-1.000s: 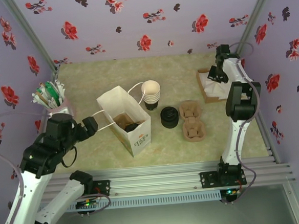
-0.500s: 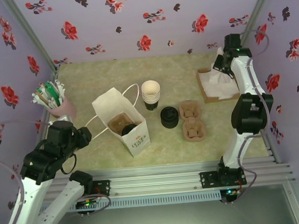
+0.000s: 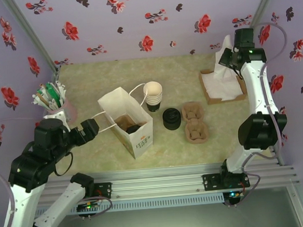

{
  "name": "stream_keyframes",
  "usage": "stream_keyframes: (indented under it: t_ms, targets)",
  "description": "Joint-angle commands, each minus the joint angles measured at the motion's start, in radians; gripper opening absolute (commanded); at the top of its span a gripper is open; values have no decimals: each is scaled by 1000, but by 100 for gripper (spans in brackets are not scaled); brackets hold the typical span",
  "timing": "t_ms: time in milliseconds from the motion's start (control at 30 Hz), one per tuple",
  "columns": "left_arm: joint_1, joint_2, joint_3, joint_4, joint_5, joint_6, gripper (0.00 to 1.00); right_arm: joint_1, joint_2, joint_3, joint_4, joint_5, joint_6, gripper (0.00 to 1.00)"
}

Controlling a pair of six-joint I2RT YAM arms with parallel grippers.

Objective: Pack the takeout coffee

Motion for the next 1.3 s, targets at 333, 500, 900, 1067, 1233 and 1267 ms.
stream_keyframes:
  t_ms: [333,500,900,1067,1233,1267]
  targets:
    - [6,-74,99,-142,-152,16,90,211,-261,72,32,-368,113,0]
    - [6,-81,77,-202,-207,-1,53,399,-268,158,37,-431,137,0]
    - [8,-141,-358,115,-22,-164,40,841,-159,296,73,-518,149,0]
    - [27,-102,-496,328,13,-200,38,890,-83,303,46,-603,124,0]
    - [108,-58,-604,528,97,-220,34,915,29,378,-97,-633,17,0]
    - [130,-43,-627,574,123,-225,33,919,58,394,-127,-626,-4,0]
